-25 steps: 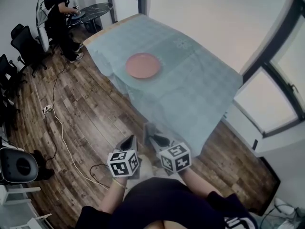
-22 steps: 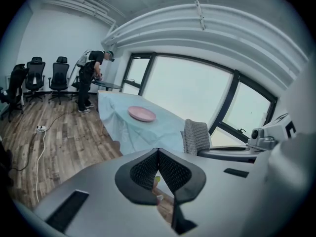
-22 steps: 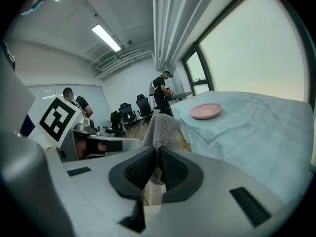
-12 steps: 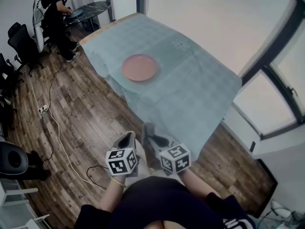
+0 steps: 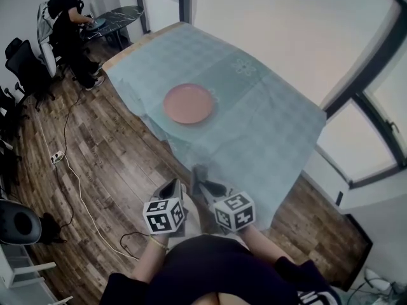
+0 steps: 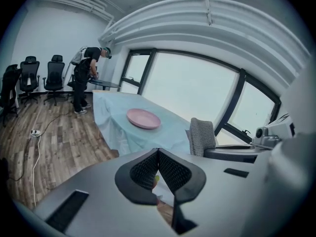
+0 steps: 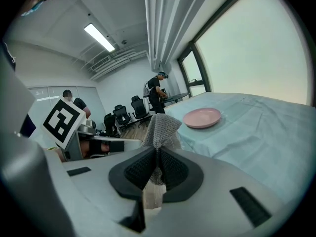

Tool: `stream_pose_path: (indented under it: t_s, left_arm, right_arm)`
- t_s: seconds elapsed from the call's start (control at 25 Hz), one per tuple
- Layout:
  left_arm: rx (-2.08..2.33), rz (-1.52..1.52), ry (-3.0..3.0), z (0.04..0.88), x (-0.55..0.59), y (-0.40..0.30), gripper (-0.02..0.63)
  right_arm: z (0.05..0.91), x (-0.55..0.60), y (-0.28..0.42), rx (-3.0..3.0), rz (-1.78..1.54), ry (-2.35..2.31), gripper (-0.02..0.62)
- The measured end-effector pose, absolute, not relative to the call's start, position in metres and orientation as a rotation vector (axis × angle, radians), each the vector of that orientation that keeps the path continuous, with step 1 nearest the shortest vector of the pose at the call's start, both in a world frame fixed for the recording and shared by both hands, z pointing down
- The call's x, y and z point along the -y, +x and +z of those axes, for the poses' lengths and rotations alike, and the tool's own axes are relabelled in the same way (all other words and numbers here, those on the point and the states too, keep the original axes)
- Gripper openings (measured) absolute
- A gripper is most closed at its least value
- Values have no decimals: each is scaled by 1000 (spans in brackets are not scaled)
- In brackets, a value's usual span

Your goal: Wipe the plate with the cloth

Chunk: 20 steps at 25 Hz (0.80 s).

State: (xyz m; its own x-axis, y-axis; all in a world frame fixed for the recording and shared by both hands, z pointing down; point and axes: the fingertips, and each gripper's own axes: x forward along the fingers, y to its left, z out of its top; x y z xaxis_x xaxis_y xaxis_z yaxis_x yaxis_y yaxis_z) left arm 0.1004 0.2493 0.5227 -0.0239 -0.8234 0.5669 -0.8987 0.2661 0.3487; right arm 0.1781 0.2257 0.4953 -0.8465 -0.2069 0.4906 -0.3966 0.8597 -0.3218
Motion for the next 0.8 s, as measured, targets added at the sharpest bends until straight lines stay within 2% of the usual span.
stream_pose_path:
  t_s: [0.8]
  left_arm:
    - [1711,225,1679,522,-112,-33,14]
  right_arm:
    - [483,-87,50,2549,584,702,32]
